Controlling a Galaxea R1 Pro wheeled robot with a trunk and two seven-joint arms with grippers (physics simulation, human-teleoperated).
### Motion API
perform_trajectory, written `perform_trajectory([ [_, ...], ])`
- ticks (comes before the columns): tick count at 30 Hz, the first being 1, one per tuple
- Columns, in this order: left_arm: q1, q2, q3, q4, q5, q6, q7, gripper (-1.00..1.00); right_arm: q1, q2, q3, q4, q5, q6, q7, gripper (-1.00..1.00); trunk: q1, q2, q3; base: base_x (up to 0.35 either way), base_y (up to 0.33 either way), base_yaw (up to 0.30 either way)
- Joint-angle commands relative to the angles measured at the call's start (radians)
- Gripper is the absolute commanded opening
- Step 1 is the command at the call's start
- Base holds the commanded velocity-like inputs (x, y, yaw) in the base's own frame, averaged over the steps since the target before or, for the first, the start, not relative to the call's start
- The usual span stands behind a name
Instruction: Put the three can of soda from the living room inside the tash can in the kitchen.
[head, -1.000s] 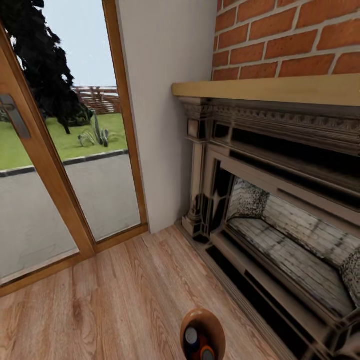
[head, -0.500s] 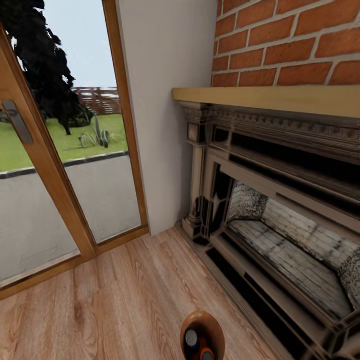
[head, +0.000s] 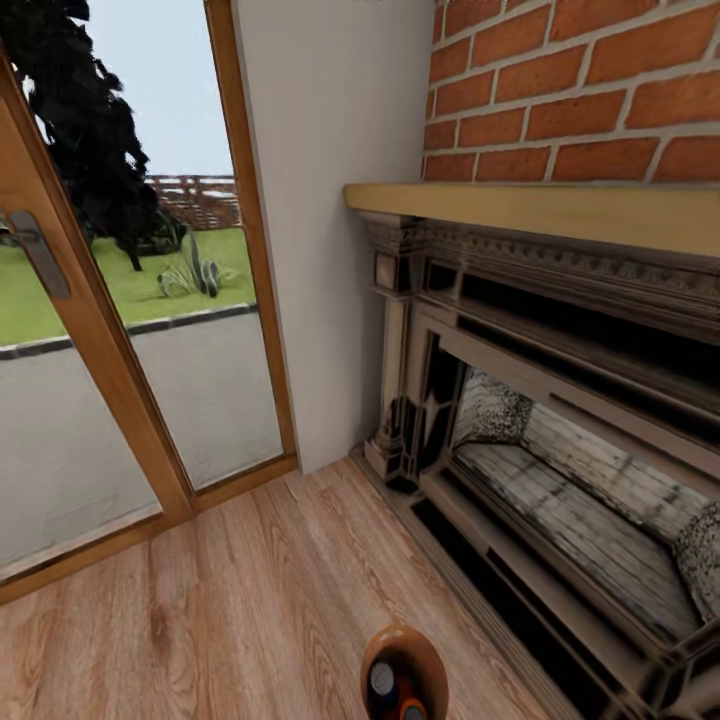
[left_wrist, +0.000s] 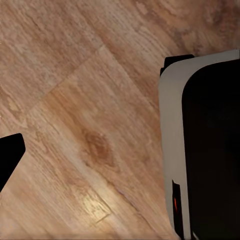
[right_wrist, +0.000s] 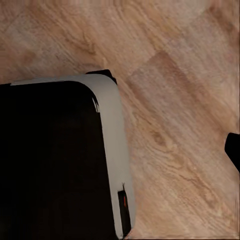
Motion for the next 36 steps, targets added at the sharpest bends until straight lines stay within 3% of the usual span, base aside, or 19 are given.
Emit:
perform_trajectory([
  [1,0.000,0.000,0.000,0.000,0.000,0.000,0.000,1.00,0.000,-0.005,-0.003,0.011,-0.006,0.000,0.001,1.00,-0.004,0.007,0.003,0.000,0.000,0.000],
  [8,0.000,0.000,0.000,0.000,-0.001,-0.030,0.000,1.00,0.000,-0.029,-0.014,0.064,-0.025,-0.006,0.004,1.00,-0.031,0.056,0.025,0.000,0.000,0.000],
  [14,0.001,0.000,-0.001,0.000,-0.003,-0.069,0.000,1.00,0.000,-0.025,-0.011,0.079,-0.020,-0.011,0.004,1.00,-0.054,0.098,0.044,0.000,0.000,0.000],
  [25,0.001,-0.004,0.000,0.000,-0.001,-0.074,0.005,1.00,0.000,-0.017,-0.003,0.094,-0.016,-0.012,0.003,1.00,-0.096,0.175,0.078,0.000,0.000,0.000],
  [29,0.001,-0.005,0.009,0.001,0.002,-0.067,0.011,1.00,0.000,-0.016,-0.003,0.093,-0.020,-0.012,0.003,1.00,-0.111,0.203,0.091,0.000,0.000,0.000],
  [36,0.000,0.006,0.011,0.001,0.003,0.030,0.012,1.00,0.000,-0.015,-0.003,0.095,-0.020,-0.012,-0.003,1.00,-0.138,0.252,0.113,0.000,0.000,0.000],
])
